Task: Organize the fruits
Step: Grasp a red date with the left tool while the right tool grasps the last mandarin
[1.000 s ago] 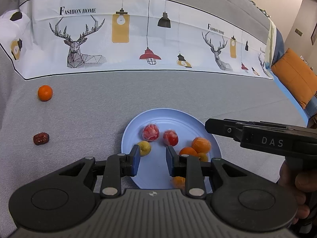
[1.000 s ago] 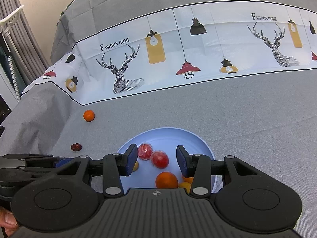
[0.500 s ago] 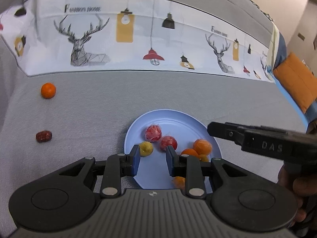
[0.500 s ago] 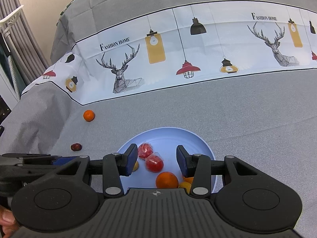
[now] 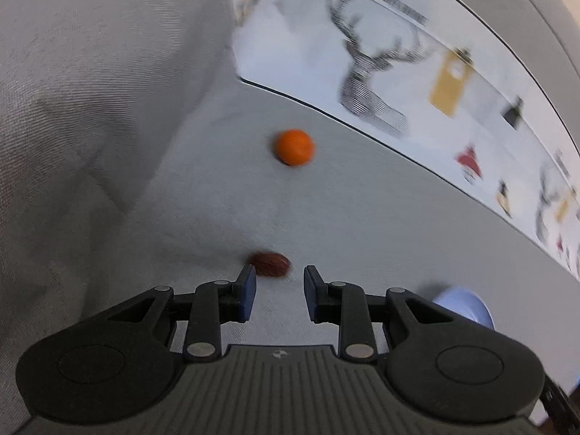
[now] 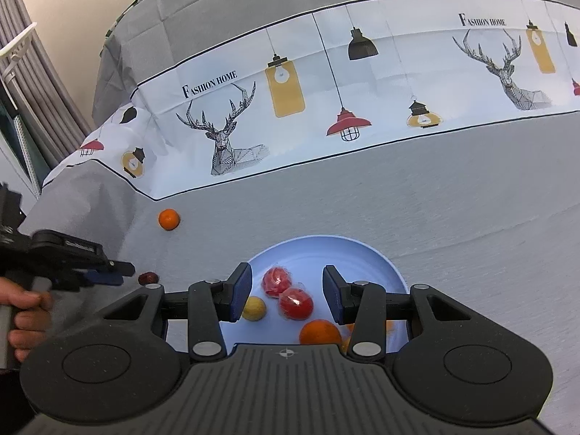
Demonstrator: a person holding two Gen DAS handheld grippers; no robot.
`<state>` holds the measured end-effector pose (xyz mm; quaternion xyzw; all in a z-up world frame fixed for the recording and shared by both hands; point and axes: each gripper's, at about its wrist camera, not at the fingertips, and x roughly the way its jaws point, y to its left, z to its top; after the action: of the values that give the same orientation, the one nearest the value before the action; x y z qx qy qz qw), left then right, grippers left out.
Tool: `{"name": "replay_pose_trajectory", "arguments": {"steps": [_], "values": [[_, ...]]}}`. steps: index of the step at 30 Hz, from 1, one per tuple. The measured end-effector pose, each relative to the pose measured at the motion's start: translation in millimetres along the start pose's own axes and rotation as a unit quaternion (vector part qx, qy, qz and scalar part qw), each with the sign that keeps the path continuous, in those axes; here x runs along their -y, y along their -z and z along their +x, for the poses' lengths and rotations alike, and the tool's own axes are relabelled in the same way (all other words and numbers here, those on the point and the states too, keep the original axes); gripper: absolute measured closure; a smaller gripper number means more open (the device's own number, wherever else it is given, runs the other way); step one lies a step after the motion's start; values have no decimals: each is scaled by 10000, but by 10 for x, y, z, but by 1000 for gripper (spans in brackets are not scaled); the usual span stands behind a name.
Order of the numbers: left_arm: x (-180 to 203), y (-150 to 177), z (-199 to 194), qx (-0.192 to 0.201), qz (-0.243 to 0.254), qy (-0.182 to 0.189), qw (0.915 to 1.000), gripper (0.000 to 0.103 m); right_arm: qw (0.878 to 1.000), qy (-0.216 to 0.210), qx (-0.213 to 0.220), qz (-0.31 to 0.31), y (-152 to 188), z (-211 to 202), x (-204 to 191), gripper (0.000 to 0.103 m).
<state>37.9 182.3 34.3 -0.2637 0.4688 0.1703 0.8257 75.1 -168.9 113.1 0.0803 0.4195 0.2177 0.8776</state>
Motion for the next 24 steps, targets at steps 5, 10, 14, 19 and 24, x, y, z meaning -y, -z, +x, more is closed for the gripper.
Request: {"name": "replay_pose_trajectory", "arguments": {"steps": [5, 10, 14, 19, 24], "values": [[182, 21, 194, -56, 458, -317, 9984, 61, 9999, -45, -100, 53, -9, 83, -39, 58], [296, 86, 274, 2, 884, -538, 9946, 60, 9997, -93, -219, 54, -21, 154, -58, 58], [314, 103, 305, 62, 1091, -689, 9916, 60, 9994, -118, -312, 88, -28, 209, -67, 58], [347, 115, 365, 26, 1191, -776, 9898, 62, 9991, -112, -413, 63, -21, 267, -103, 58], [313, 100, 323, 50, 1118, -695, 9913, 77, 9988, 2, -488, -80, 21, 288, -148, 57]]}}
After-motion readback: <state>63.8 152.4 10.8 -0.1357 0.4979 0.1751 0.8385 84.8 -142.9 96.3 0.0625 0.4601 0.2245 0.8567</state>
